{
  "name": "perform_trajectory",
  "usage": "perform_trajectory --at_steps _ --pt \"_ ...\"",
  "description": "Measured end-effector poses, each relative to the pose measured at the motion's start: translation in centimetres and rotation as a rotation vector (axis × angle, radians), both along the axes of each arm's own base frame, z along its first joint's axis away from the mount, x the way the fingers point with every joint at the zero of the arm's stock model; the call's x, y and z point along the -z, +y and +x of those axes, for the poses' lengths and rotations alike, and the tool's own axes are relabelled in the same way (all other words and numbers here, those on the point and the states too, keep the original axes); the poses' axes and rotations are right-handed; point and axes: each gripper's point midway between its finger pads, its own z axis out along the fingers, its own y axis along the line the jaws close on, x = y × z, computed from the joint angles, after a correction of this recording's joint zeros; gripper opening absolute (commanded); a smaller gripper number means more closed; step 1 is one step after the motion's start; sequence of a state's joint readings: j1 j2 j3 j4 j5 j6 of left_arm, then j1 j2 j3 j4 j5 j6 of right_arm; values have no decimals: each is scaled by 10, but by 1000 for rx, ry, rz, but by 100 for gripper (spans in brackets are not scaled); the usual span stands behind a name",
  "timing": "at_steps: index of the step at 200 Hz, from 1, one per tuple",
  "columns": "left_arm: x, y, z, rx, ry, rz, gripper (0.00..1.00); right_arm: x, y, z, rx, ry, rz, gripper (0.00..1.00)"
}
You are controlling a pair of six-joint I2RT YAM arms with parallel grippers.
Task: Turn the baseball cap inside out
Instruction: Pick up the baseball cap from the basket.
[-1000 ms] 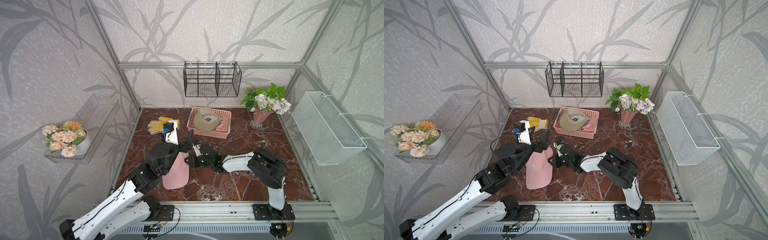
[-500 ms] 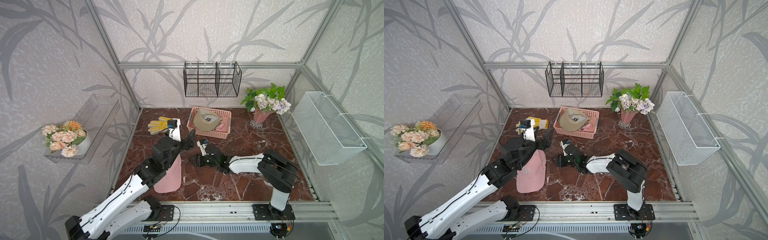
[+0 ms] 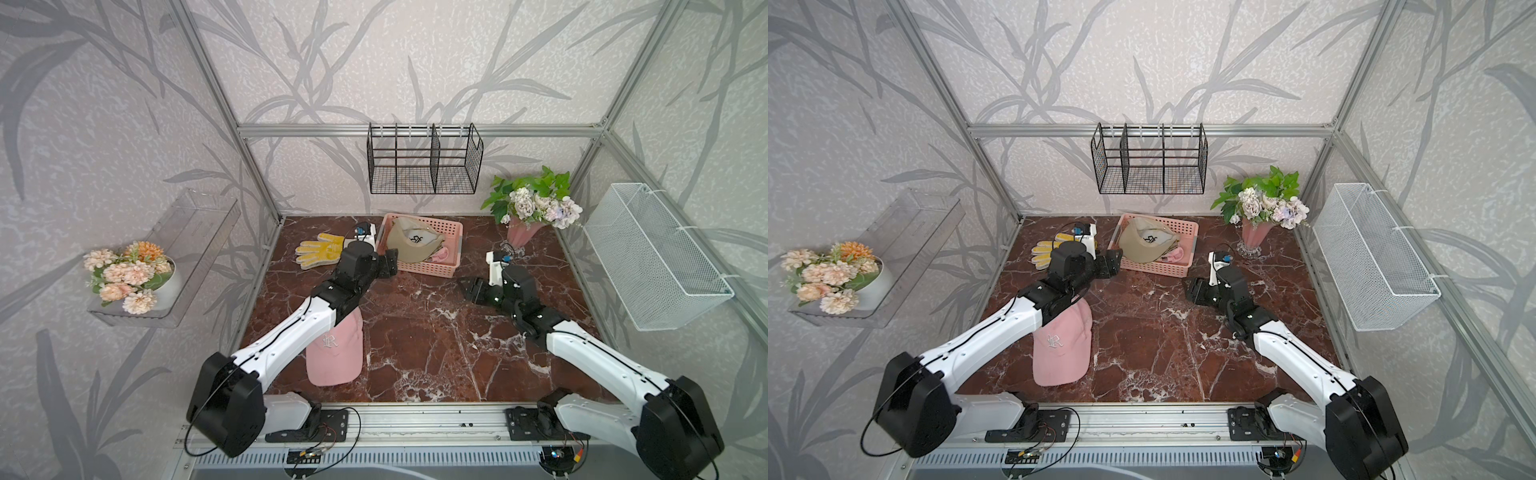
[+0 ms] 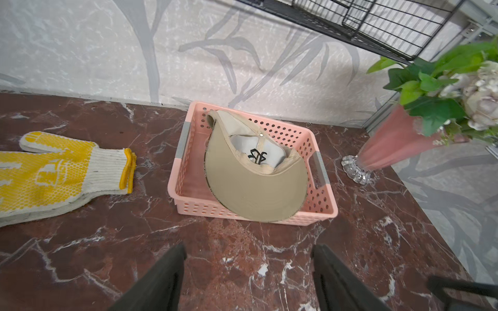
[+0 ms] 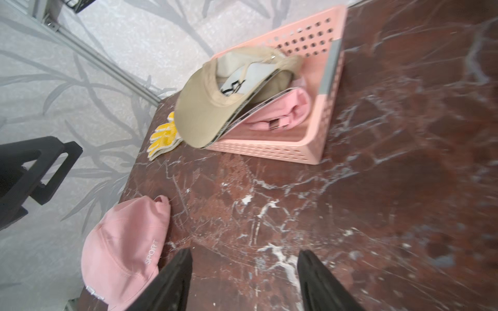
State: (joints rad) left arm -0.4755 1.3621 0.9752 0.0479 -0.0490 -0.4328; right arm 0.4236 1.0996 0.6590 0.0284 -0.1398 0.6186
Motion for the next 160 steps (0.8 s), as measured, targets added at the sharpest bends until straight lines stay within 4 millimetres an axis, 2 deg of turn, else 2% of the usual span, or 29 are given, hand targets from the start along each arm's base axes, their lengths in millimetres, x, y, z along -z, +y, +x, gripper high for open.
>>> perform_trajectory --at_steps 13,34,67,87,125,160 --pt "9 1 15 -14 27 -25 70 -2 -13 -4 20 4 -19 66" --pt "23 4 39 -37 60 -53 65 -1 -21 -12 19 17 -45 67" --pt "40 2 71 -29 107 -96 63 3 -22 -21 -6 39 -65 66" --pt "51 -1 86 -7 135 -123 57 5 -22 -23 -15 49 -70 67" --pt "78 -2 98 11 203 -158 52 3 -21 -24 -26 53 -67 67" --pt "89 -10 97 47 238 -191 44 2 -20 -23 -28 54 -64 67"
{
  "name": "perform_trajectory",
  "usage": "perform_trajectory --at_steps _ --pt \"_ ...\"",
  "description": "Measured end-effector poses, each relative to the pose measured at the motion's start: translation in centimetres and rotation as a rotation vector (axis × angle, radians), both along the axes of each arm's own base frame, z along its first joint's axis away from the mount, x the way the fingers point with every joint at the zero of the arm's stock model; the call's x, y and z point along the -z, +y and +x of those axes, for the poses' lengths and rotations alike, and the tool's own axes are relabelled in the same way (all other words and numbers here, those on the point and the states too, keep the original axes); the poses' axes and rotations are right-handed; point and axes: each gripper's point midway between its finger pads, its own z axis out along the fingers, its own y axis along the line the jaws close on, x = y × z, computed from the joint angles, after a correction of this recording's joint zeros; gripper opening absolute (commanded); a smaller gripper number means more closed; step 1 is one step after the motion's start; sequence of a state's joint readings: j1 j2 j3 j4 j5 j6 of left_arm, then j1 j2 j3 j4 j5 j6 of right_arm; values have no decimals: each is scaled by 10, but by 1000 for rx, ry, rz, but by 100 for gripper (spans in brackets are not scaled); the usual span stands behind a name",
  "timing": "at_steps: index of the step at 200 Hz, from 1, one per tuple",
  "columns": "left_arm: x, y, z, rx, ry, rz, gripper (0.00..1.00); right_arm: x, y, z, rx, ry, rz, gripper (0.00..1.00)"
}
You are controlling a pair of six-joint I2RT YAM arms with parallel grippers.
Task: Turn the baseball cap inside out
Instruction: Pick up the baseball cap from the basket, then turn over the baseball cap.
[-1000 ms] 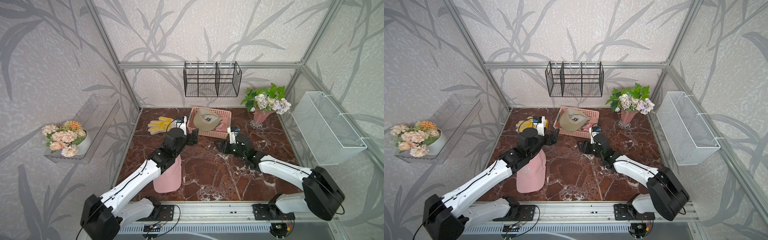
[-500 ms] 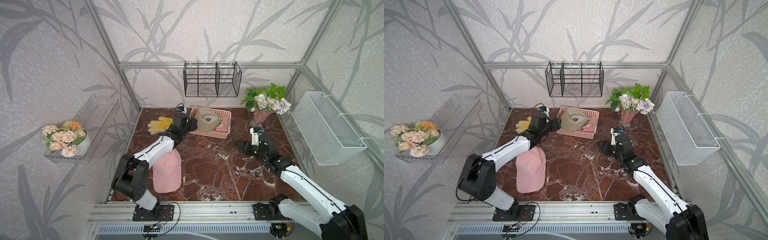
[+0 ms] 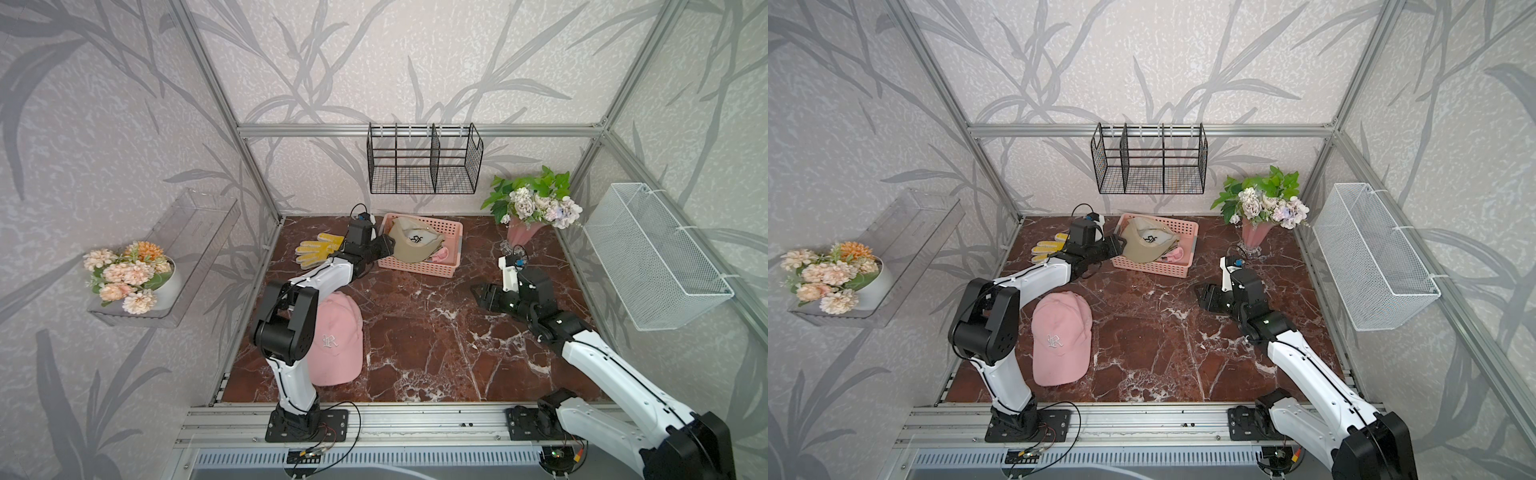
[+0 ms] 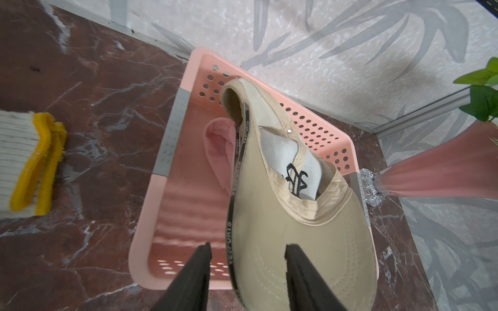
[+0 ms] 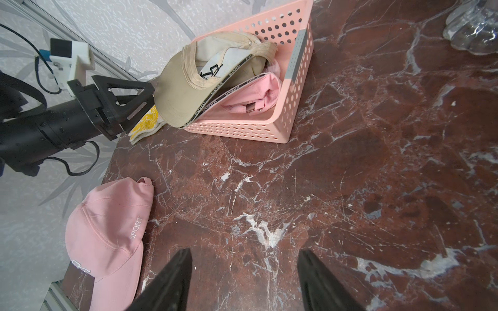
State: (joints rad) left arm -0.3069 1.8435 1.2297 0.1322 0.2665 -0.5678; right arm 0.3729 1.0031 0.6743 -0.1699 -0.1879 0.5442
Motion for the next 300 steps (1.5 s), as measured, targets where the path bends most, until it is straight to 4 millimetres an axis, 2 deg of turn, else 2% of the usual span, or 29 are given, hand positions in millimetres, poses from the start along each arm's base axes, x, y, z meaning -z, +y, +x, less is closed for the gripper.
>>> perform_trajectory --at_steps 30,59,78,110,119,163,189,220,253,277,300 --pt "7 -5 0 20 19 -17 38 6 2 0 -7 20 -2 67" --pt "9 -7 -1 28 28 -26 22 7 3 0 -13 26 -1 66" --pt "4 -8 2 33 18 -28 13 7 3 0 -14 27 0 67" --pt "-11 -11 8 42 -12 -37 5 5 4 0 -17 23 3 67" --pt "-15 -11 9 46 -20 -35 0 3 4 1 -17 17 1 67" --pt "-28 -15 4 82 -26 -42 0 -17 1 8 -18 -42 -43 67" --pt "-54 -20 -4 113 -59 -70 0 -34 0 14 -37 -109 -83 67" --pt "-104 -25 -15 144 -133 -128 0 -50 4 22 -93 -220 -139 67" --pt "-153 -32 -39 186 -196 -193 0 -68 14 33 -175 -378 -205 67" --pt "-169 -43 -58 231 -193 -227 0 -78 22 42 -230 -495 -258 67" --pt "-176 -56 -76 277 -187 -252 0 -78 33 45 -292 -584 -331 69"
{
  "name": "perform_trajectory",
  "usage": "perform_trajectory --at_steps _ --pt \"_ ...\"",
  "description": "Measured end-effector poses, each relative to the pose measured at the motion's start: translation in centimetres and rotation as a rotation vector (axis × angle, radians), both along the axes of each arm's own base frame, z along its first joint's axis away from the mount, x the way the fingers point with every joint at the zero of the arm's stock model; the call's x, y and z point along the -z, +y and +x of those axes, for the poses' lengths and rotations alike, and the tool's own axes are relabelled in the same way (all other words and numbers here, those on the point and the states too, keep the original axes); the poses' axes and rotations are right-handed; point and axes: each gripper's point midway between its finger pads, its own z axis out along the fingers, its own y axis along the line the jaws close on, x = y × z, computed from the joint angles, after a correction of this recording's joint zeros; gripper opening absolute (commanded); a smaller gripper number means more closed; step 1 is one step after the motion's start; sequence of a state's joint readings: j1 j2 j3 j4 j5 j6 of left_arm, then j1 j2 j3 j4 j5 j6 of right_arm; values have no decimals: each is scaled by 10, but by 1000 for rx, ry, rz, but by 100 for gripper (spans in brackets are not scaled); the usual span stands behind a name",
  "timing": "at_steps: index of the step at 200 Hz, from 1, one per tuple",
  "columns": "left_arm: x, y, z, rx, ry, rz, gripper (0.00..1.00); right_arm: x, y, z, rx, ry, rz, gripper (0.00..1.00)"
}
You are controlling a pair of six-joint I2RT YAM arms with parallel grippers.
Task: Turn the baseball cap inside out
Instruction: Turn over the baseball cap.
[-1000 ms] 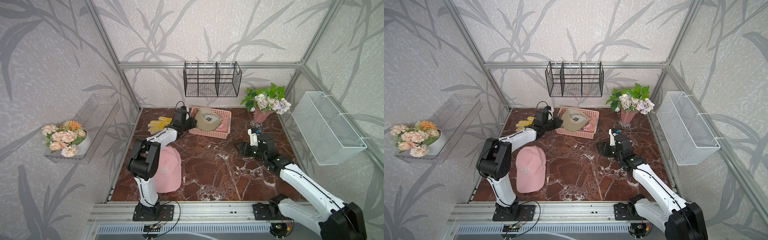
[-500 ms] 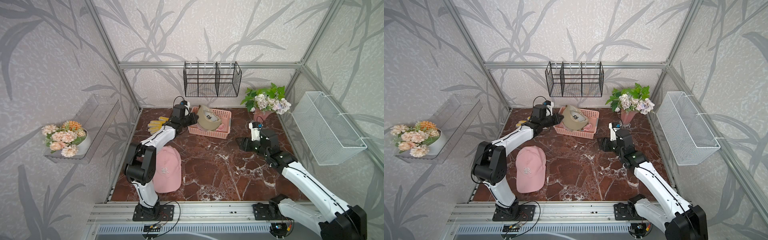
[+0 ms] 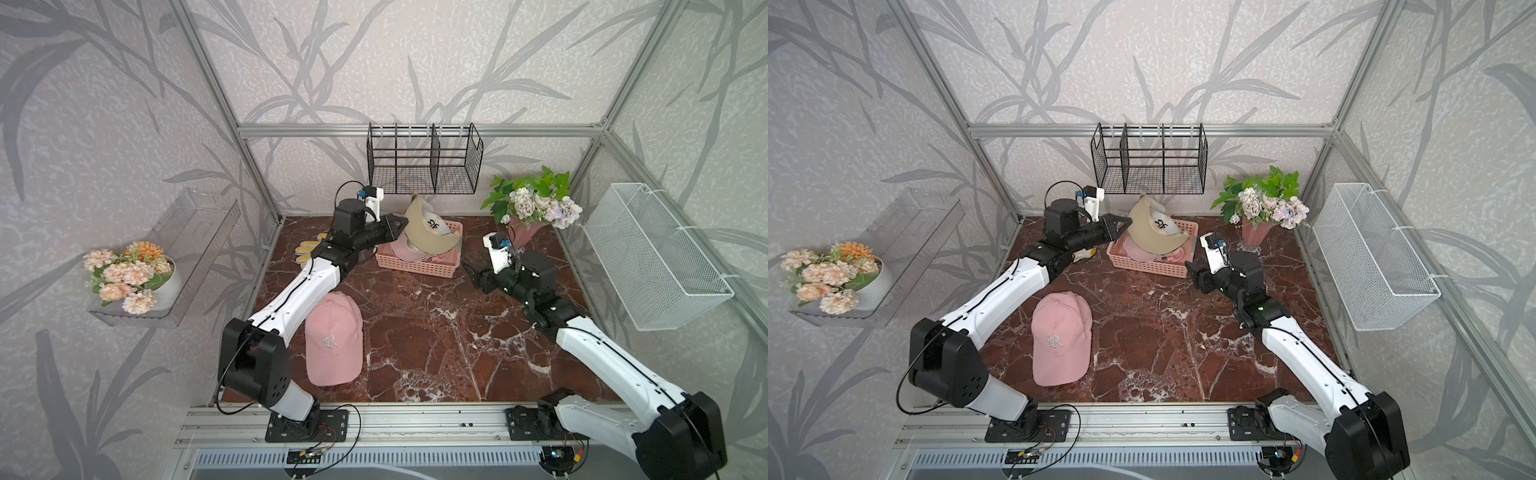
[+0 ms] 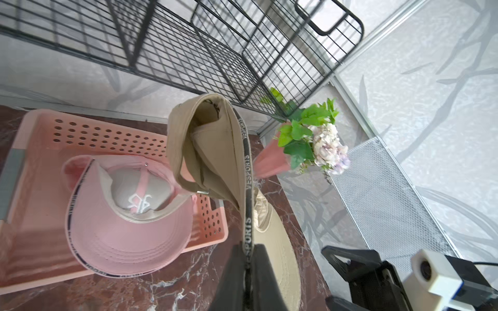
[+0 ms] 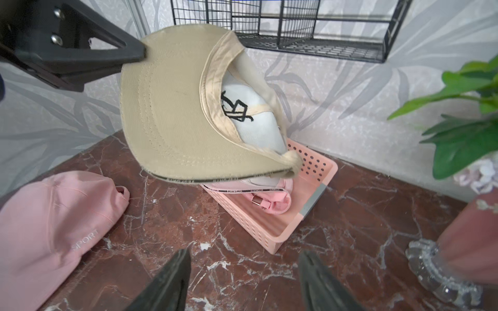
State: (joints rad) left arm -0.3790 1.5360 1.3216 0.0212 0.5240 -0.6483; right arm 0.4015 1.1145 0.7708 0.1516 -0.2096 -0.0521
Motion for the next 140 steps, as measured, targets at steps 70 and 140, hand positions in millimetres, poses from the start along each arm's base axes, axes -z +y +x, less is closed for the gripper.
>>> perform_trajectory --at_steps 70,140 --pt "0 -19 -36 89 34 -24 0 13 37 1 -122 -188 -253 70" --pt "2 -24 -45 123 49 -27 20 14 53 -6 -161 -309 -419 14"
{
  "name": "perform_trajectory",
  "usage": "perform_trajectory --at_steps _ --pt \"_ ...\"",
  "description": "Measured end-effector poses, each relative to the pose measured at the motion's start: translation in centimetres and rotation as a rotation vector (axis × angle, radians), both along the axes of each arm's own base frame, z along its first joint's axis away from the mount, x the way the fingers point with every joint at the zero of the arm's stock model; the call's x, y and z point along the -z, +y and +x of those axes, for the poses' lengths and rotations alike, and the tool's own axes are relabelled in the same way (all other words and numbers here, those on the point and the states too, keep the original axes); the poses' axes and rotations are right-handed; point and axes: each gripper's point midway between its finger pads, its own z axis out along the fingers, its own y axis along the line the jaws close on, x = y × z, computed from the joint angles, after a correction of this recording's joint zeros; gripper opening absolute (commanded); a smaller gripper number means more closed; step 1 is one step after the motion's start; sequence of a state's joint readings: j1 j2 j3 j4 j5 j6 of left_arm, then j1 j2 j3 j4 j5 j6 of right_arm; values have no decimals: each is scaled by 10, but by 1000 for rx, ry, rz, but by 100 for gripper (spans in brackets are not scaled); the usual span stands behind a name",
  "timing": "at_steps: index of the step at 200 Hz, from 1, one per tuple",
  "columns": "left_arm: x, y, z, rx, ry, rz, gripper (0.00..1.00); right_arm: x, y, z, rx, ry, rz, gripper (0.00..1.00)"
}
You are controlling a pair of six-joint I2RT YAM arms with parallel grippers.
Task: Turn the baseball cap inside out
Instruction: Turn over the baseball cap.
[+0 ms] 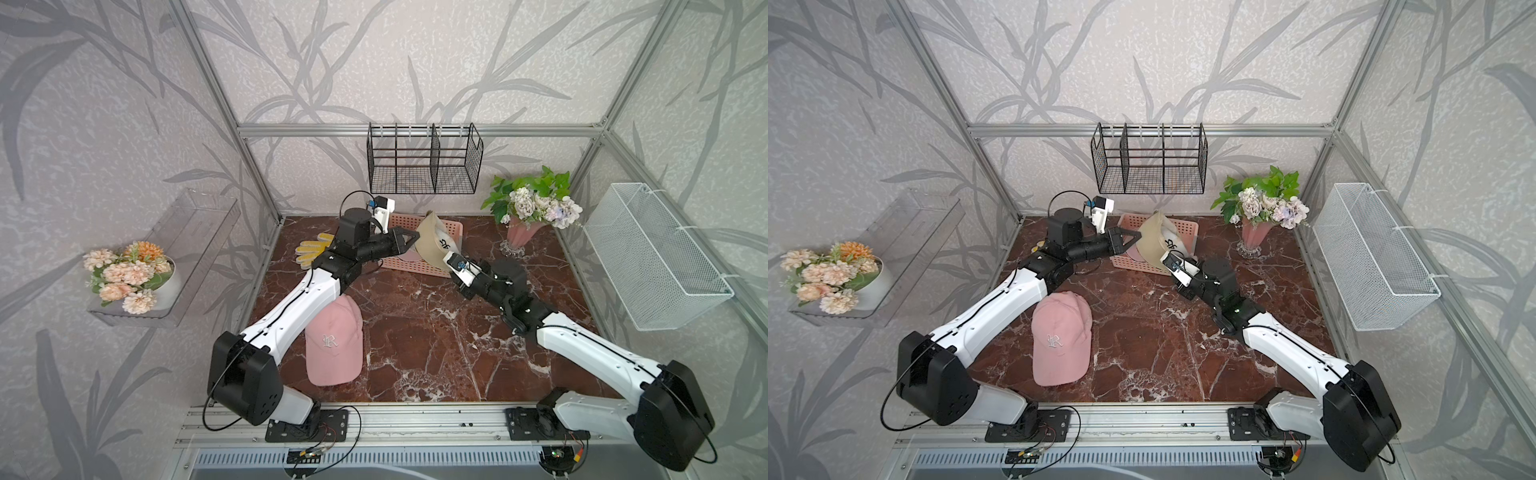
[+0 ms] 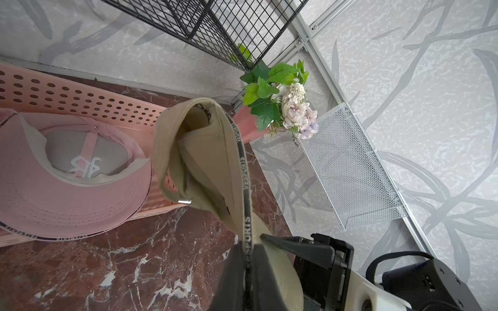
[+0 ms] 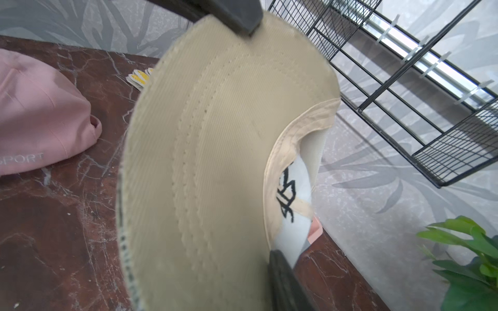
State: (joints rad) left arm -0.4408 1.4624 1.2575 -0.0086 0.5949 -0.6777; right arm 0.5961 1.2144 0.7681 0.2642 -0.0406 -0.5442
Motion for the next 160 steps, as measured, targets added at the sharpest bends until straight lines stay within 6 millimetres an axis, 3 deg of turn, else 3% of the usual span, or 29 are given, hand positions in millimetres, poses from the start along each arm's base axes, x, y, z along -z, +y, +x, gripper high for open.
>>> perform_trajectory --at_steps 22,42,60,104,160 --pt "-4 0 -1 8 -13 11 54 3 6 -8 -25 -6 -27 0" --pt "-13 0 -1 10 -51 43 73 2 2 -11 -10 -2 -34 0" --pt "-25 4 3 -13 -128 113 81 -2 -5 -17 8 14 -30 0" --pt "-54 14 -1 -26 -442 370 86 -10 -19 -36 33 91 10 0" --pt "-44 -21 -39 244 -811 683 96 -22 -25 -55 42 247 57 0"
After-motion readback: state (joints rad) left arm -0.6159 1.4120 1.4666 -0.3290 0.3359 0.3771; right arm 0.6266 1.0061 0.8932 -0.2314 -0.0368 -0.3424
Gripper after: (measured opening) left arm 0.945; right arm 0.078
